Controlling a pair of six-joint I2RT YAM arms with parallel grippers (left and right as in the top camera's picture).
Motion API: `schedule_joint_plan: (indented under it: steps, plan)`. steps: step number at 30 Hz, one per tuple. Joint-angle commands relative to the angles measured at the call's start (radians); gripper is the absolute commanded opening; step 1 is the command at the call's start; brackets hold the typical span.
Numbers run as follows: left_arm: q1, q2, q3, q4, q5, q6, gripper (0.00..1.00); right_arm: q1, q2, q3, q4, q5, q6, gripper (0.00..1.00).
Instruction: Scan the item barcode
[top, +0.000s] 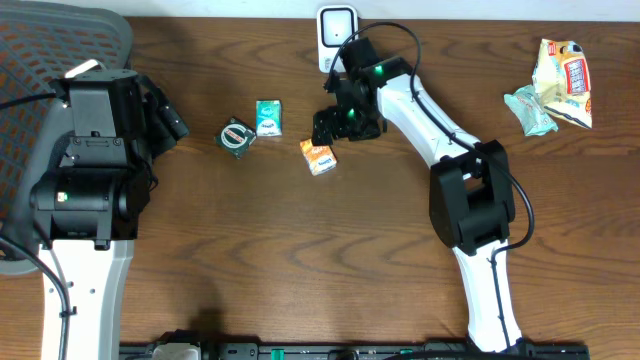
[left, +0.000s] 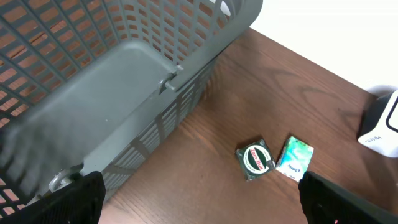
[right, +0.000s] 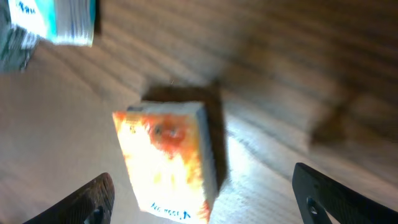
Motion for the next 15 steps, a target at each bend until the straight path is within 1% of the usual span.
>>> schedule_joint_plan:
  steps: [1, 2, 3, 4, 5, 9, 15]
  plan:
    - [0.003, -0.007, 0.013, -0.002, -0.010, -0.005, 0.98, 0.013, -0.040, -0.023, -0.002, -0.016, -0.083, 0.66]
    - [0.003, -0.007, 0.013, -0.002, -0.010, -0.005, 0.98, 0.018, -0.040, -0.023, -0.002, 0.016, -0.082, 0.42]
    - [0.003, -0.007, 0.013, -0.002, -0.010, -0.005, 0.98, 0.019, -0.040, -0.023, -0.002, 0.031, -0.077, 0.37]
    - [0.003, -0.007, 0.013, -0.002, -0.010, -0.005, 0.98, 0.020, -0.040, -0.029, 0.008, 0.043, -0.043, 0.35]
    - [0.003, -0.007, 0.013, -0.002, -0.010, -0.005, 0.98, 0.020, -0.040, -0.034, 0.014, 0.044, -0.040, 0.34]
    - [0.003, -0.007, 0.013, -0.002, -0.010, -0.005, 0.98, 0.021, -0.040, -0.066, 0.054, 0.035, -0.041, 0.41]
    - [0.003, -0.007, 0.013, -0.002, -0.010, -0.005, 0.98, 0.032, -0.040, -0.156, 0.167, -0.015, -0.041, 0.40]
